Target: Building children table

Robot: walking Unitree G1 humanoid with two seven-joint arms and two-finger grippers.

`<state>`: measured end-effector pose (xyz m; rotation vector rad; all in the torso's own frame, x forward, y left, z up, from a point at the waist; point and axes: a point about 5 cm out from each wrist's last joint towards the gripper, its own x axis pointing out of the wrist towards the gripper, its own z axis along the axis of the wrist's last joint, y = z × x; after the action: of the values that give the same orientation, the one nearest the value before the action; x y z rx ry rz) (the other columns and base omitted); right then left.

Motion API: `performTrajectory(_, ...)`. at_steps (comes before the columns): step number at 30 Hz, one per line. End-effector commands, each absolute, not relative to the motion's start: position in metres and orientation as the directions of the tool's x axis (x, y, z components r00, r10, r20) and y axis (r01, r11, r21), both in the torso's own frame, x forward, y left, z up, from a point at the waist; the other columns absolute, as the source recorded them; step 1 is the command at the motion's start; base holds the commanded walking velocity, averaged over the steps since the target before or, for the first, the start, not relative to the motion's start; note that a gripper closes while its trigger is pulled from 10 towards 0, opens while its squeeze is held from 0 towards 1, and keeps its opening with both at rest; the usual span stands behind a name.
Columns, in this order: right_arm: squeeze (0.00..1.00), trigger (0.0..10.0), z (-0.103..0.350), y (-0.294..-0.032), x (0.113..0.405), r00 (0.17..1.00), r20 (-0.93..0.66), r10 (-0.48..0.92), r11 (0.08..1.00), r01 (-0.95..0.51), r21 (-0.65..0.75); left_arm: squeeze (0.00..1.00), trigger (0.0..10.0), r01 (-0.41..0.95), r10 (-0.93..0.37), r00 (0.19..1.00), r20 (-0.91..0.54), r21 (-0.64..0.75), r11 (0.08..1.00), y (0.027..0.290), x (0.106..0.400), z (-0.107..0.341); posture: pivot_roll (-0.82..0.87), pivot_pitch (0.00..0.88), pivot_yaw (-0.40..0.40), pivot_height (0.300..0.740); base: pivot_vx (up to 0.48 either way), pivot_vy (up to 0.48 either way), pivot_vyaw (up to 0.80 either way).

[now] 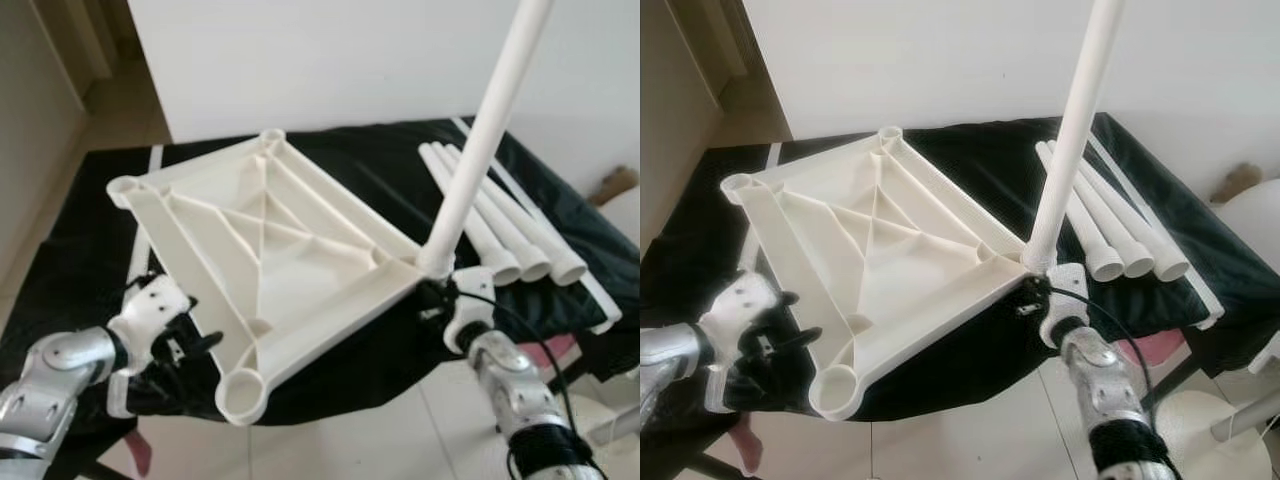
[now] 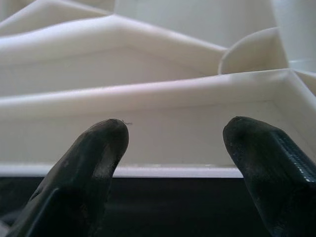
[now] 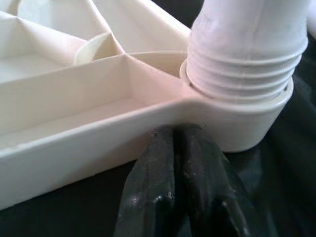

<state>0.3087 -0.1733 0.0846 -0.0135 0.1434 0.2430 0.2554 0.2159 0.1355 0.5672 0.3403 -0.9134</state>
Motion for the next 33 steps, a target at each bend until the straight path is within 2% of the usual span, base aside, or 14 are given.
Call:
performTrajectory(1,0.00,10.0,0.083,-0.165,0.313,0.953,-0.163,0.255,0.967,-0.256,0.013,0.00,10.0,0.873,-0.673,0.482,-0.562,0.240,0.425,0.203,0.244,0.117,0.08,0.000,-0.007,0.740,0.000,0.000,0.00)
performTrajectory(5,0.00,10.0,0.083,-0.157,0.319,0.944,-0.178,0.277,0.960,-0.278,0.019,0.00,10.0,0.892,-0.707,0.447,-0.548,0.213,0.399,0.192,0.239,0.116,0.08,0.000,-0.005,0.740,0.000,0.000,0.00)
performTrajectory(12,0.00,10.0,0.093,-0.145,0.347,0.936,-0.192,0.296,0.951,-0.308,-0.035,0.00,10.0,0.939,-0.818,0.343,-0.461,0.138,0.316,0.150,0.226,0.123,0.09,0.000,0.007,0.740,0.000,0.000,0.00)
performTrajectory(17,0.00,10.0,0.100,-0.145,0.356,0.945,-0.184,0.269,0.959,-0.281,-0.044,0.00,10.0,0.946,-0.843,0.322,-0.431,0.132,0.295,0.133,0.224,0.124,0.10,0.000,0.005,0.740,0.000,0.000,0.00)
performTrajectory(21,0.00,10.0,0.105,-0.146,0.362,0.952,-0.173,0.252,0.964,-0.263,-0.043,0.00,10.0,0.941,-0.846,0.338,-0.412,0.142,0.307,0.125,0.227,0.124,0.11,0.000,0.001,0.740,0.000,0.000,0.00)
performTrajectory(23,0.00,10.0,0.109,-0.153,0.365,0.966,-0.152,0.208,0.974,-0.219,-0.055,0.00,10.0,0.907,-0.822,0.421,-0.384,0.194,0.374,0.130,0.236,0.128,0.11,0.000,-0.002,0.740,0.000,0.000,0.00)
performTrajectory(24,0.00,10.0,0.109,-0.153,0.365,0.966,-0.152,0.208,0.974,-0.219,-0.055,0.00,10.0,0.907,-0.822,0.421,-0.384,0.194,0.374,0.130,0.236,0.128,0.11,0.000,-0.002,0.740,0.000,0.000,0.00)
performTrajectory(26,0.00,10.0,0.110,-0.162,0.364,0.978,-0.127,0.168,0.983,-0.176,-0.055,0.00,10.0,0.867,-0.794,0.497,-0.350,0.239,0.437,0.141,0.244,0.136,0.12,0.000,-0.004,0.740,0.000,0.000,0.00)
performTrajectory(28,0.00,10.0,0.111,-0.167,0.363,0.985,-0.096,0.140,0.988,-0.145,-0.050,0.00,10.0,0.851,-0.789,0.525,-0.319,0.233,0.471,0.150,0.246,0.142,0.12,0.000,-0.004,0.740,0.000,0.000,0.00)
performTrajectory(30,0.00,10.0,0.113,-0.173,0.362,0.991,-0.069,0.118,0.992,-0.120,-0.033,0.00,10.0,0.842,-0.793,0.538,-0.284,0.228,0.489,0.156,0.247,0.149,0.12,0.000,-0.002,0.740,0.000,0.000,0.00)
performTrajectory(33,0.00,10.0,0.116,-0.181,0.360,0.996,-0.016,0.087,0.996,-0.087,-0.003,0.00,10.0,0.859,-0.838,0.511,-0.193,0.165,0.485,0.162,0.241,0.163,0.12,0.000,-0.002,0.740,0.000,0.000,0.00)
